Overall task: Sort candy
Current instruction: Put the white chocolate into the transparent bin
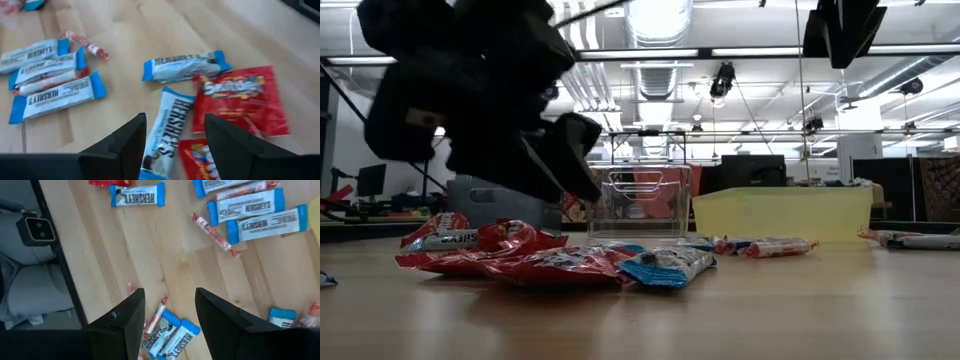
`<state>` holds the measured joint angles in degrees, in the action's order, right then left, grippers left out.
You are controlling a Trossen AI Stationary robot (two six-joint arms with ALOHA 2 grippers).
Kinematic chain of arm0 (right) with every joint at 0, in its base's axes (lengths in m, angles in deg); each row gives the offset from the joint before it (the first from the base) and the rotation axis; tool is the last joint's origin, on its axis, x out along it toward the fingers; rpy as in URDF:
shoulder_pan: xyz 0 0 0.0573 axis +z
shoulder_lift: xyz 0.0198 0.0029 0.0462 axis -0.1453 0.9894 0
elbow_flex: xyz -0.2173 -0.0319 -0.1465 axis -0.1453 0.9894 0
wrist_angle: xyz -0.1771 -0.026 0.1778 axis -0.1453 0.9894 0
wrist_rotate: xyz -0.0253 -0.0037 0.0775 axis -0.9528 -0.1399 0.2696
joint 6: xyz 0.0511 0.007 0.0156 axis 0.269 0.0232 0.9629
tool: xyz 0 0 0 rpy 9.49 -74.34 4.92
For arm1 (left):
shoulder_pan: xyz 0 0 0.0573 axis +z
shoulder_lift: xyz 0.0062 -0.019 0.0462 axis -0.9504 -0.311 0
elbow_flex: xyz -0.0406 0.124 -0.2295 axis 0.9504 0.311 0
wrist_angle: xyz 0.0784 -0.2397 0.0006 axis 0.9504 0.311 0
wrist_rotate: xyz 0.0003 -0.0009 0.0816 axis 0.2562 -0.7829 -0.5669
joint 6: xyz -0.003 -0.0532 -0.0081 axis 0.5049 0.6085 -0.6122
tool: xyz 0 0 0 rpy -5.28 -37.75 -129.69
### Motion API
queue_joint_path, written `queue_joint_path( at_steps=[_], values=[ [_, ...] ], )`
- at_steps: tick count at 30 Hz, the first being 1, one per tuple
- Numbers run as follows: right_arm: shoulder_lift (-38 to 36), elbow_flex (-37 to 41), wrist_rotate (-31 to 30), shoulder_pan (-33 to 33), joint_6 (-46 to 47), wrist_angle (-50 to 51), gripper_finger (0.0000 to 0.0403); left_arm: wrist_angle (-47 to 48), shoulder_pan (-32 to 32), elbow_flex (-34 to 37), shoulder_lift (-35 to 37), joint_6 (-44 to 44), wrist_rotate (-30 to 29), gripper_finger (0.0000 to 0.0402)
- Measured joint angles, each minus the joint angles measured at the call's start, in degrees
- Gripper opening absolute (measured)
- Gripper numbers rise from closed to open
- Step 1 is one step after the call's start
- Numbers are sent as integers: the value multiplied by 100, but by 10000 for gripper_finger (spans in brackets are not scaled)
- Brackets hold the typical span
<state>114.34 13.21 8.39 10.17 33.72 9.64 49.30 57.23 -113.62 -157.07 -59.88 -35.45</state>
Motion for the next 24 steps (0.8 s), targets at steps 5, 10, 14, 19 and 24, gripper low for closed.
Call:
queue_joint_path(
  at_steps=[5,10,14,19,24],
  values=[
    [0,0,-17,0,0,0,164,-159,36,0,-281,5,-7,182],
    [2,0,-96,0,-1,0,164,-387,59,0,-559,39,-10,182],
    [2,0,-153,-2,-2,0,162,-567,78,0,-711,38,-102,182],
    [4,2,-155,0,-2,1,162,-552,102,0,-753,38,-372,177],
    [4,4,-159,-1,-2,2,162,-427,107,-2,-753,38,-372,146]
  ],
)
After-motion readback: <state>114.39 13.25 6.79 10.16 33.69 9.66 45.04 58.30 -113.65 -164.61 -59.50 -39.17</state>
